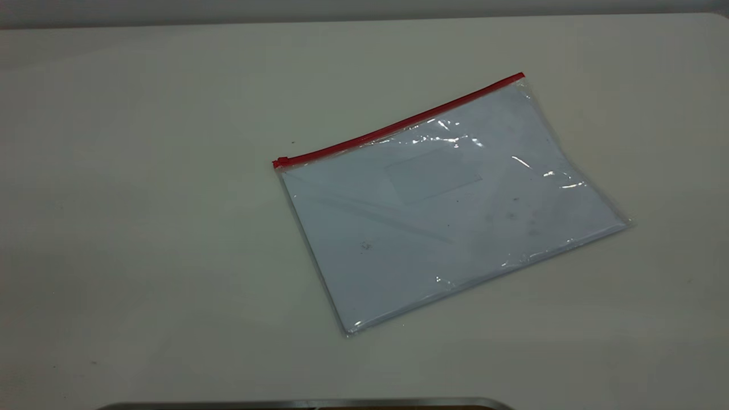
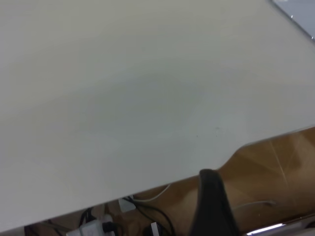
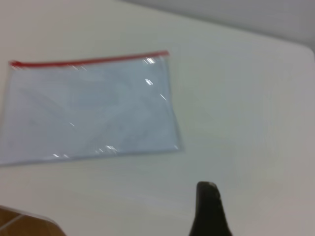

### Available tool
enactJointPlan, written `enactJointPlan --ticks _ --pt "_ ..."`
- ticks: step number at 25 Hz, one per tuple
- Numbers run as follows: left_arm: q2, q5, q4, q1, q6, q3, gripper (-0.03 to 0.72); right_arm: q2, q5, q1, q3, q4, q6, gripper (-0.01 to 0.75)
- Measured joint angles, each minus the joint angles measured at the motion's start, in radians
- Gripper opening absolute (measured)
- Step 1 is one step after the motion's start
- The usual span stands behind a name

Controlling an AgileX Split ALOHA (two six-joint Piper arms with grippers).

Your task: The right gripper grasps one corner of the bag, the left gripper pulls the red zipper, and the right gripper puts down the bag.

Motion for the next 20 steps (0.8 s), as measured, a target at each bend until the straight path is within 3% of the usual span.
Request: enactJointPlan --ticks 20 --pt "0.000 -0.023 -0.005 0.000 0.000 0.041 0.588 0.000 -0.009 0.000 0.033 -0.051 0.046 0.562"
